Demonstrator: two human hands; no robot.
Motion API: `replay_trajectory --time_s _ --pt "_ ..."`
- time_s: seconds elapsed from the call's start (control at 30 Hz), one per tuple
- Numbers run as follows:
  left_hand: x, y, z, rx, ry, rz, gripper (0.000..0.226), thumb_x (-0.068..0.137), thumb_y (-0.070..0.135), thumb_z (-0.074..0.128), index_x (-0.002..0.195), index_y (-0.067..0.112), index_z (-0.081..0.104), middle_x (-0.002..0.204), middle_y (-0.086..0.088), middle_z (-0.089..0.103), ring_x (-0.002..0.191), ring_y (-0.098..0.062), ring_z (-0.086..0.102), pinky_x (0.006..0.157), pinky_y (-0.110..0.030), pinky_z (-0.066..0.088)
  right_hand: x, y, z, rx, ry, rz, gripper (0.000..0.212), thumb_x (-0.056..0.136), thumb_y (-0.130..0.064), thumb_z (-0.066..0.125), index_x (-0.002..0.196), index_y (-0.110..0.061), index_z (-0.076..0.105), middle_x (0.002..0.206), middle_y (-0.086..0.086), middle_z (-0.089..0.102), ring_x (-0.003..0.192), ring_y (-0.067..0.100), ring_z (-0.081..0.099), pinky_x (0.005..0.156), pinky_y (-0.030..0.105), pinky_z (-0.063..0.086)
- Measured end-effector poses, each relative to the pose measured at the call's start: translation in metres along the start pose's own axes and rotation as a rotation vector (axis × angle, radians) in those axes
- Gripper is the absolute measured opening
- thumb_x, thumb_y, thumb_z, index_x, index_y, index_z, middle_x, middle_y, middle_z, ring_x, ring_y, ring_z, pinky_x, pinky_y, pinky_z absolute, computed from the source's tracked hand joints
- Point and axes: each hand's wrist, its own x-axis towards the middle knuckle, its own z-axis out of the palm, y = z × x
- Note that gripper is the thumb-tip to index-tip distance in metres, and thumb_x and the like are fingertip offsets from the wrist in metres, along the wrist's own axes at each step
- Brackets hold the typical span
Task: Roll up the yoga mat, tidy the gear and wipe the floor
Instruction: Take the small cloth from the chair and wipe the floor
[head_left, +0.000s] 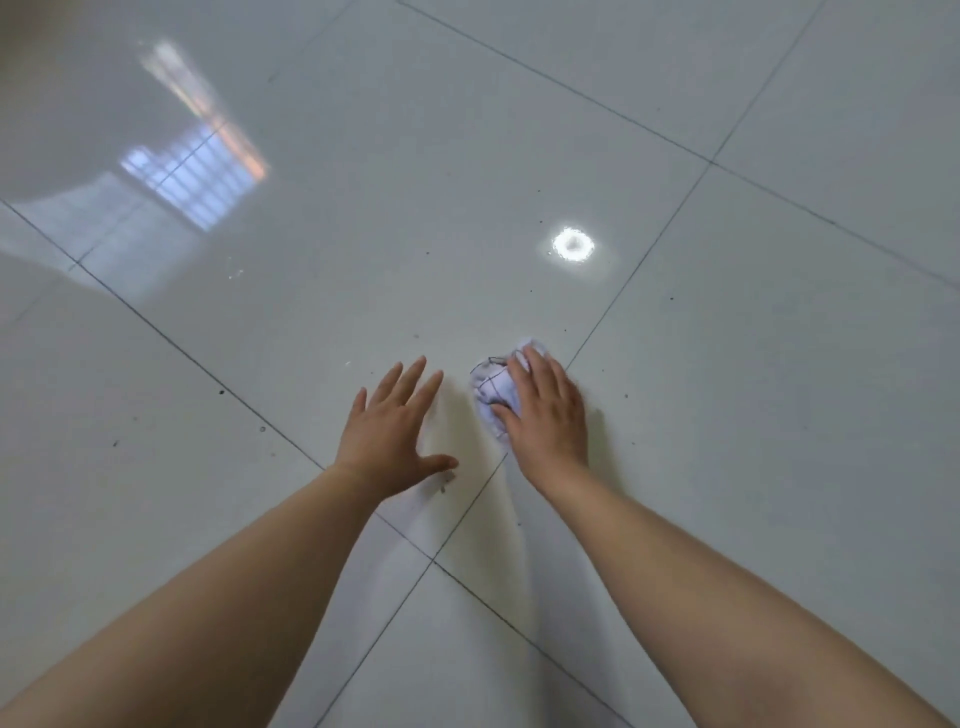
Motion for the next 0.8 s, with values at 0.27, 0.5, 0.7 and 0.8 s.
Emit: replay_trajectory --time_s 0.27,0.5,0.7,0.8 --pt "0.077 -0.013 -0.022 -0.030 0.104 0.000 0.113 0.069 0.071 0.058 0.148 0.022 -0.006 0.156 0.009 -0.010 0.144 -0.017 -0.005 0.115 -0.046 0.008 0.079 0.005 0.008 0.084 0.119 0.028 0.046 0.089 -0.034 0.050 0.128 -0.008 0.050 0.141 0.010 0.043 0.132 0.031 0.034 0.108 0.036 0.025" --pt "0.086 -0.029 -0.018 -0.088 0.043 0.031 0.115 0.065 0.072 0.061 0.149 0.021 0.001 0.157 0.009 -0.005 0.144 -0.016 -0.003 0.114 -0.047 0.012 0.075 0.023 0.007 0.115 0.088 -0.075 0.052 0.087 -0.038 0.049 0.129 -0.007 0.050 0.141 0.011 0.044 0.133 0.026 0.036 0.109 0.032 0.025" --pt "0.084 -0.030 -0.021 -0.107 0.055 0.024 0.114 0.065 0.072 0.061 0.149 0.024 0.002 0.157 0.011 -0.005 0.144 -0.014 -0.004 0.114 -0.044 0.009 0.147 -0.012 0.012 0.056 0.095 0.048 0.044 0.094 -0.036 0.044 0.133 -0.015 0.045 0.148 0.007 0.032 0.139 0.027 0.022 0.111 0.035 0.018" --pt "0.083 -0.032 -0.014 -0.075 0.070 0.037 0.112 0.066 0.076 0.054 0.149 0.025 -0.002 0.156 0.011 -0.008 0.144 -0.014 -0.006 0.115 -0.044 0.006 0.129 -0.012 0.010 0.064 0.057 -0.134 0.048 0.090 -0.047 0.036 0.129 -0.022 0.049 0.142 0.007 0.040 0.135 0.026 0.030 0.109 0.037 0.026"
